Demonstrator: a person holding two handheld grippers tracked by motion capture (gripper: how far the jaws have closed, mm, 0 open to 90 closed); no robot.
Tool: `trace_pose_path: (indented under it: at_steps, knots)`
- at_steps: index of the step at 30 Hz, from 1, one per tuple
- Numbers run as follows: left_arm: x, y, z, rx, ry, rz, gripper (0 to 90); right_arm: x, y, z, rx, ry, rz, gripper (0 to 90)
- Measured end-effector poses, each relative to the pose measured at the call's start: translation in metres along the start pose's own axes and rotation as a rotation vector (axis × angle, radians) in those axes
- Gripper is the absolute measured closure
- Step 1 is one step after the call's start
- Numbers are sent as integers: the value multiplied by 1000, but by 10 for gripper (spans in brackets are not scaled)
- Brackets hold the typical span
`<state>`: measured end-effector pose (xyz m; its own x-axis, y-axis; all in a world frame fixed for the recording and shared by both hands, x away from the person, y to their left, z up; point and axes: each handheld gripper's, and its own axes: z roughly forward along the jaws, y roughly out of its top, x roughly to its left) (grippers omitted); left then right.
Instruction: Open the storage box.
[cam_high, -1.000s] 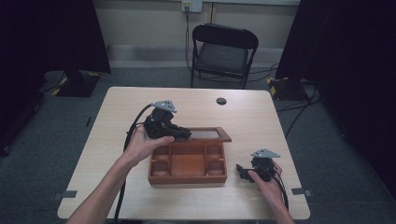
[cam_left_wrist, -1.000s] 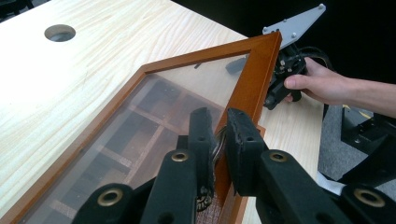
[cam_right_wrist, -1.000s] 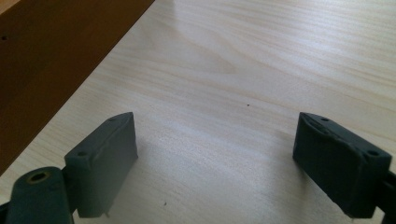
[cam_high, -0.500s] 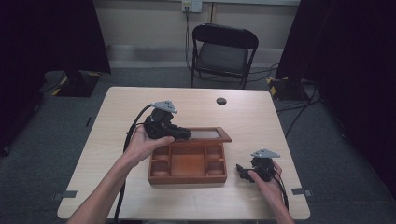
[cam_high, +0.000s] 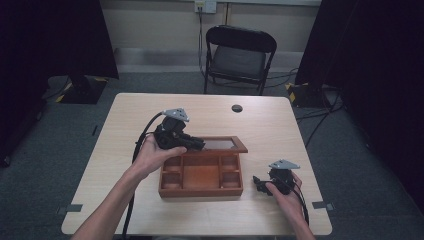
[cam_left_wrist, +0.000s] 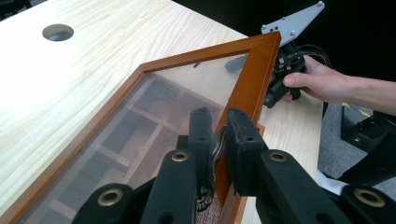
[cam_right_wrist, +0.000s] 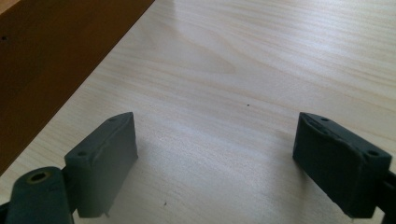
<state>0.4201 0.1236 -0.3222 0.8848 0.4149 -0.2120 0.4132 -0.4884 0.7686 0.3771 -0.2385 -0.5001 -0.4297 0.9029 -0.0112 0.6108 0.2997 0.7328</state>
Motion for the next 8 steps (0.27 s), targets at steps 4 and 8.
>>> trace_pose_path:
  at_steps: [4, 8]
  knots:
    - [0, 0, 0, 3, 0, 0, 810, 0, 0, 0, 0, 0, 0, 128]
    - [0, 0, 0, 4, -2, 1, 810, 0, 0, 0, 0, 0, 1, 128]
